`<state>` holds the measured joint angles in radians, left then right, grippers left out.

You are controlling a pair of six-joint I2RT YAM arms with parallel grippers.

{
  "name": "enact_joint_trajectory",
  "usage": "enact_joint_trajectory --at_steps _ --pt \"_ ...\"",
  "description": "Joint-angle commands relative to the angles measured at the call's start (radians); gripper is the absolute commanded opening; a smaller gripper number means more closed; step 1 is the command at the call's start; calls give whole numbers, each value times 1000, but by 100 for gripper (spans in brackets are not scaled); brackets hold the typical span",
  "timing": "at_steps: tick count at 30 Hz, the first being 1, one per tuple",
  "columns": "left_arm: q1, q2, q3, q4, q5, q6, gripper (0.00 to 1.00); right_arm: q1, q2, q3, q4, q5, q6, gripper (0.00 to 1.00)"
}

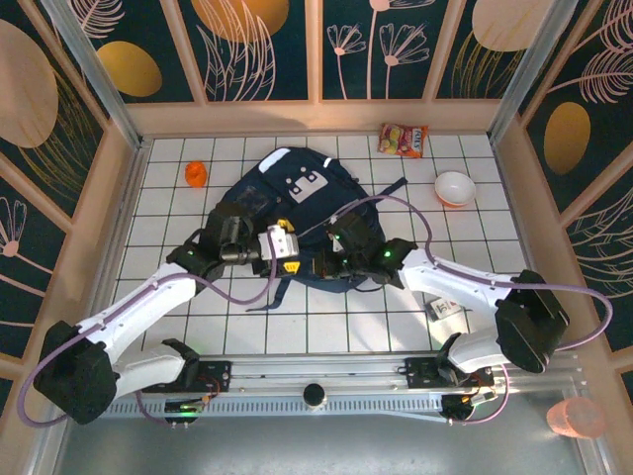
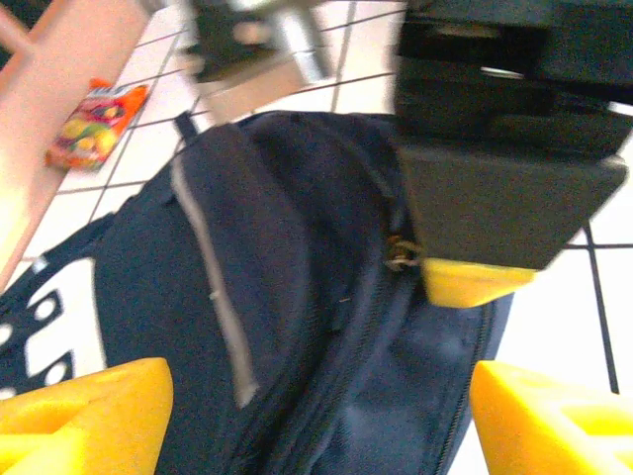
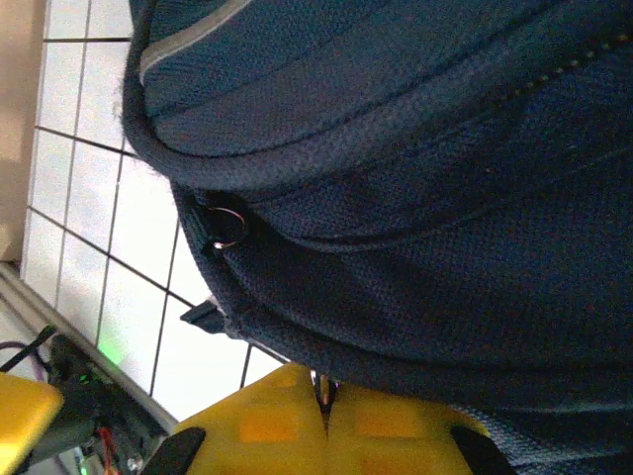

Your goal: Pack the student bag

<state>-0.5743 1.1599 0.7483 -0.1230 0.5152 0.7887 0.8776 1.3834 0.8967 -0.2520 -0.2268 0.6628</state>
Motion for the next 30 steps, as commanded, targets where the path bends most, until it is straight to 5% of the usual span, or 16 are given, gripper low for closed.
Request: enact_joint_trajectory --at_steps 1,9,13,19,30 --pt "-22 41 -15 14 1 132 79 -25 -5 36 4 -102 -40 0" --pt "-56 145 38 26 9 165 72 -60 -3 56 -27 -155 -58 0" --pt "-68 190 33 92 -6 136 53 -69 0 65 -36 -173 -64 0" --pt "-66 200 5 123 -113 114 2 -110 -25 71 -138 -148 -98 0" --pt "11 135 -31 65 -154 146 0 -311 -109 36 -325 -126 -249 0"
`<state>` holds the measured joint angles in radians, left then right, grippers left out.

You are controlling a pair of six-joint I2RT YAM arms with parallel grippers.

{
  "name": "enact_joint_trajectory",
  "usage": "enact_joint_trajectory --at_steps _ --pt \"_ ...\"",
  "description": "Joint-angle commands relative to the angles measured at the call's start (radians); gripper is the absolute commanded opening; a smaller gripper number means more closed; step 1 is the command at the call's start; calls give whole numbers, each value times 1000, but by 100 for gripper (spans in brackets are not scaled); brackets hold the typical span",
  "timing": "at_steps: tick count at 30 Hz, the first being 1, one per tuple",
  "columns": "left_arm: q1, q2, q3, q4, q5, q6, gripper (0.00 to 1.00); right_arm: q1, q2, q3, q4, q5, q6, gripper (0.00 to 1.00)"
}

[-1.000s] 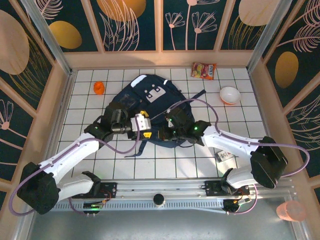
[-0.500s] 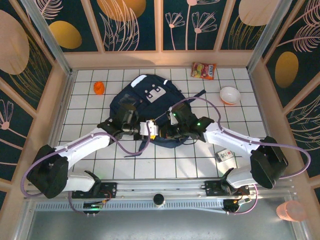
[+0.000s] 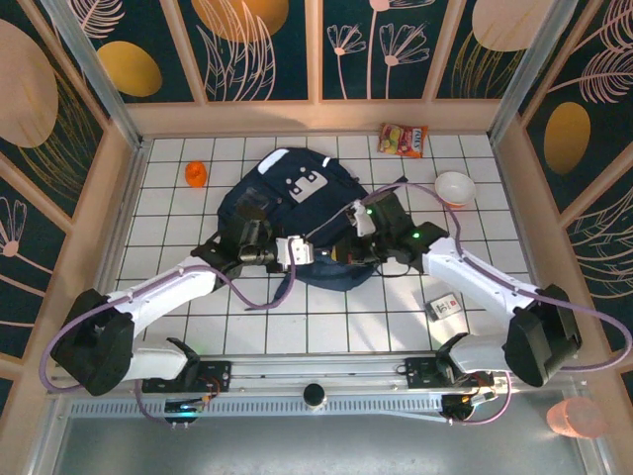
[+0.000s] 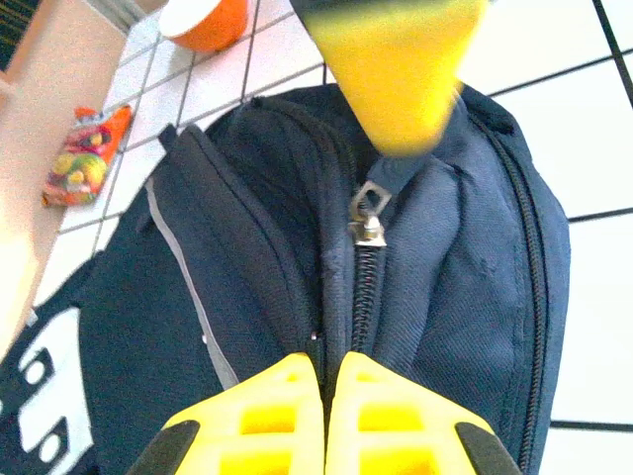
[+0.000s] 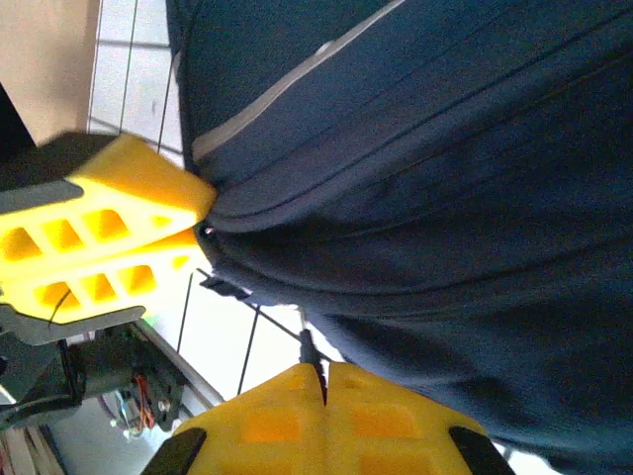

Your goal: Pack the student bag

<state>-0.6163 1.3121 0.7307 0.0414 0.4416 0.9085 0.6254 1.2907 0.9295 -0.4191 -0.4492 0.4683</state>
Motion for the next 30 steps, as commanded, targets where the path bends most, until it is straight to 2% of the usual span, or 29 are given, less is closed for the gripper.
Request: enact_joint_trajectory --at_steps 1,5,9,13,14,16,17,23,30 --pt "56 -11 -3 -114 -85 31 0 -61 -17 10 -153 86 -58 0" --pt "57 3 16 -154 -97 45 0 -61 -27 21 -133 50 -60 0" --pt "59 -21 22 -126 10 -21 0 -17 -26 16 -98 66 -64 0" --pt "58 -19 38 -121 127 -117 0 34 -57 -39 31 73 -57 21" --pt "58 -23 36 -111 142 -137 0 30 -67 -66 74 58 -47 24" --pt "58 -38 21 -74 158 -175 0 11 -76 -126 174 11 15 39" --pt "58 -47 13 -56 161 -191 0 7 -76 -146 217 -9 53 42" --pt "59 -70 -6 18 193 -256 0 -2 -76 -218 457 -9 261 49" --pt "59 -57 1 -1 198 -230 0 -19 -74 -218 576 27 374 52"
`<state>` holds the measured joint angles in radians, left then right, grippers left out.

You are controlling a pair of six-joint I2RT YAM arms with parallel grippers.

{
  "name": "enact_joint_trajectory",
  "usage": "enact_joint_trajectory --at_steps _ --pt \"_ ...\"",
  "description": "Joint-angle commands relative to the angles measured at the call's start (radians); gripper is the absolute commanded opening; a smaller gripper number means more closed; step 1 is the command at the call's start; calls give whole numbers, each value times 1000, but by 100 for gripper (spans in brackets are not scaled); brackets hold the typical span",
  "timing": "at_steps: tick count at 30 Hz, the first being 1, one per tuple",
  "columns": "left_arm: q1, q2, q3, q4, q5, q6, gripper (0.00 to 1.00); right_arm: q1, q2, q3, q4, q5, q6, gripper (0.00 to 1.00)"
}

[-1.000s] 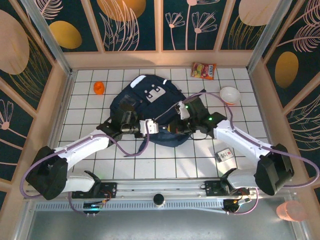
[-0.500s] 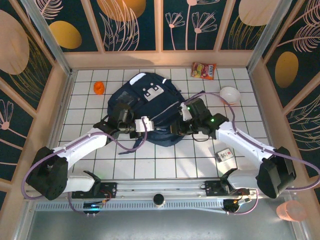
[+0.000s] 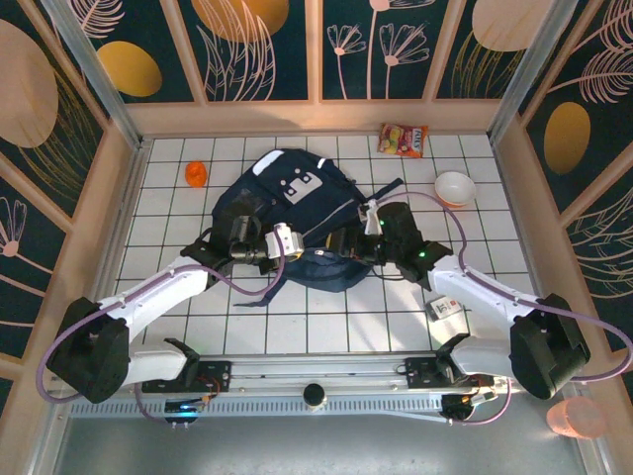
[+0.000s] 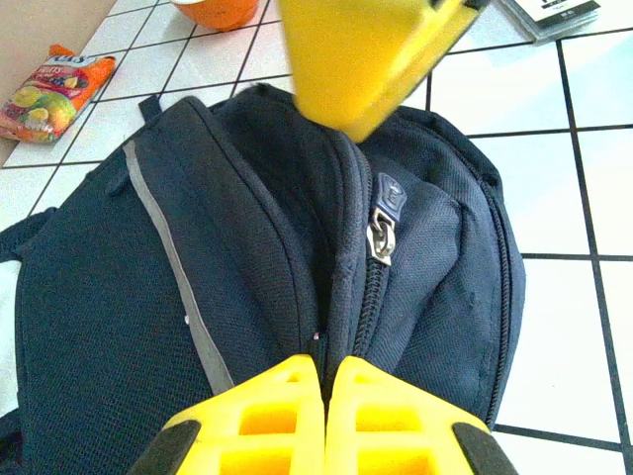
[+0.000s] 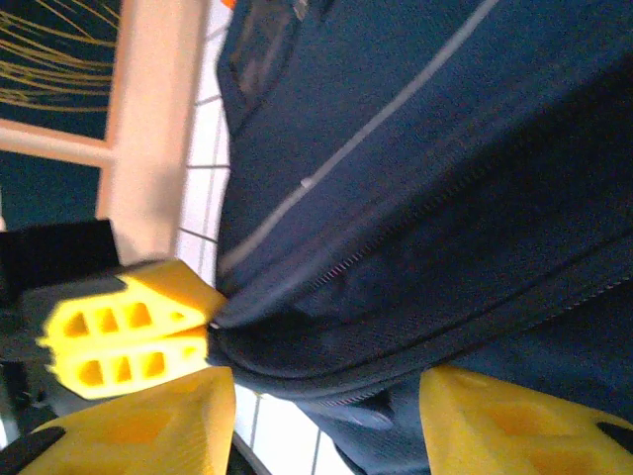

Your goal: Pack the student bag

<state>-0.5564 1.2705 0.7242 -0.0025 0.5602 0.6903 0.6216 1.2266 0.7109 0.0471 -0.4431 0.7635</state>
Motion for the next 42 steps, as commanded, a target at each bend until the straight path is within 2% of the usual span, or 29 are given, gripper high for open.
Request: enact_joint_trajectory --at_steps 1,10,11,13,15,16,17,18,20,27,31,32,35,37,39,40,41,42 --pt "-2 -17 6 45 85 -12 0 -24 -4 5 105 28 88 52" --pt "-8 -30 0 108 175 -40 0 -40 56 20 152 64 219 53" --pt "-10 -27 0 108 176 -38 0 -39 63 18 171 67 237 51" --pt "-11 -21 3 101 165 -37 0 -36 66 21 187 85 252 32" --pt "-10 -19 7 91 137 -50 17 -33 60 27 195 92 245 11" --pt "-10 -19 11 80 124 -55 25 -33 54 31 195 92 237 3" --pt "-11 -17 25 53 116 -52 33 -31 47 36 191 90 228 0" --pt "-11 -16 44 17 114 -51 43 -29 37 43 185 84 216 0" --pt "-10 -17 66 -8 98 -68 57 -23 20 61 168 79 194 0" --pt "-17 16 77 19 37 -76 76 7 8 130 164 48 140 0" --pt "-30 57 101 18 10 -58 79 14 19 155 165 32 131 0" --pt "-32 66 100 38 -6 -65 78 14 19 157 165 28 131 0" --pt "-33 89 105 80 -31 -80 64 15 19 158 160 16 131 0" --pt "-32 105 115 76 -41 -87 47 17 12 157 150 12 124 0" --pt "-31 106 122 57 -42 -81 22 15 -7 164 107 26 88 2" --pt "-32 99 119 52 -40 -80 11 16 -21 170 69 50 60 11" --pt "-33 90 115 51 -35 -84 1 18 -42 173 19 90 9 25" --pt "-33 79 109 52 -27 -91 0 19 -64 168 -35 146 -42 34"
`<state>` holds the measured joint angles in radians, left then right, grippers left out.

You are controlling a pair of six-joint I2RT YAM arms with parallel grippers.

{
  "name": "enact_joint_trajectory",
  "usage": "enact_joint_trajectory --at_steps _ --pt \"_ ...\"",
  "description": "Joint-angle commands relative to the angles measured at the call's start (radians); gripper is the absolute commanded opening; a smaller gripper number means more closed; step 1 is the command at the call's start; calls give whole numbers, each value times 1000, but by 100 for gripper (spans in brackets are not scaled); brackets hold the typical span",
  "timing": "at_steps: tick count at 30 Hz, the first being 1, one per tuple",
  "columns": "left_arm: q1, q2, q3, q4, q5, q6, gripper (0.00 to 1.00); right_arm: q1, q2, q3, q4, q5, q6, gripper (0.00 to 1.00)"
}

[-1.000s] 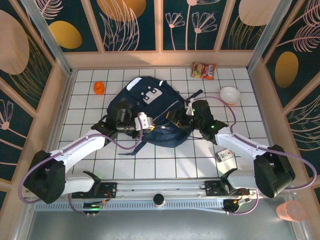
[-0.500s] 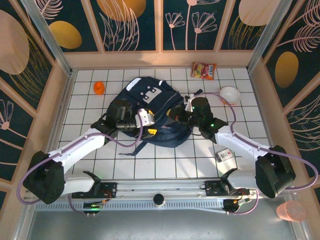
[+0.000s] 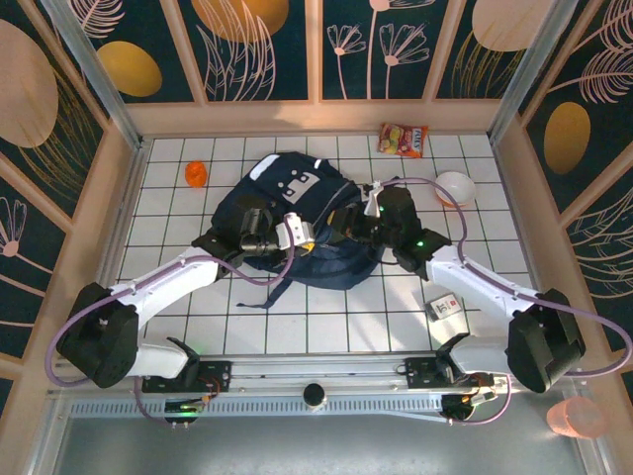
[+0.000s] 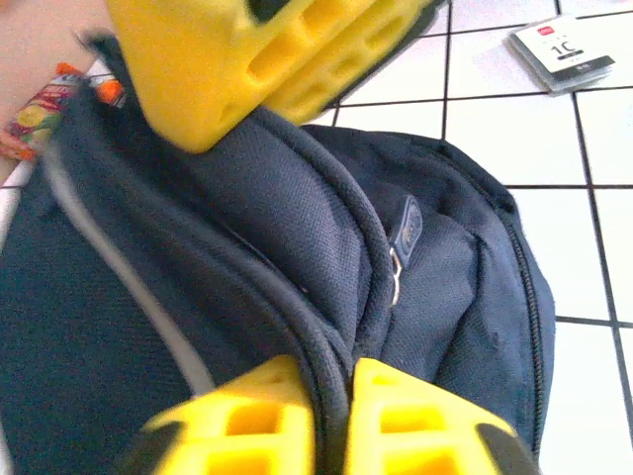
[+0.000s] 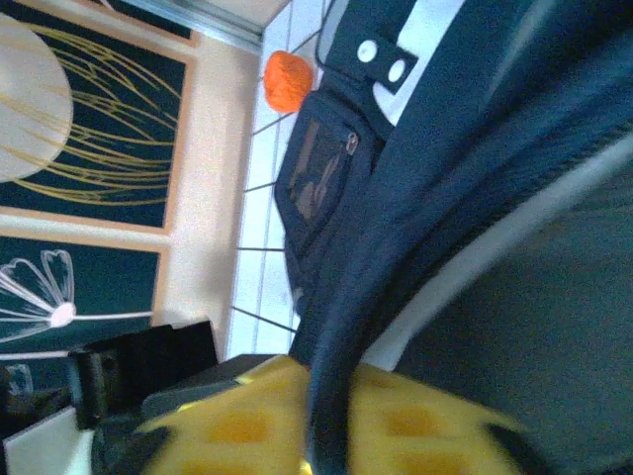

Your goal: Pack the student bag

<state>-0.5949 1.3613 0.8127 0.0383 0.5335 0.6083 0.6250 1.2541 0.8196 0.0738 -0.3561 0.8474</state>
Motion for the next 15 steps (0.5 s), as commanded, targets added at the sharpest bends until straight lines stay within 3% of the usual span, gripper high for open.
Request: enact_joint_trajectory --at_steps 1,4,9,15 --pt "6 -20 15 16 11 -16 0 22 -116 54 -108 115 -179 39" --pt "6 -34 11 27 45 -56 0 32 -205 -9 -190 219 -348 46" --pt "6 -30 23 28 82 -91 0 31 -343 -121 -179 207 -622 49" --pt "6 -25 38 29 99 -103 0 100 -276 -132 -180 227 -867 49"
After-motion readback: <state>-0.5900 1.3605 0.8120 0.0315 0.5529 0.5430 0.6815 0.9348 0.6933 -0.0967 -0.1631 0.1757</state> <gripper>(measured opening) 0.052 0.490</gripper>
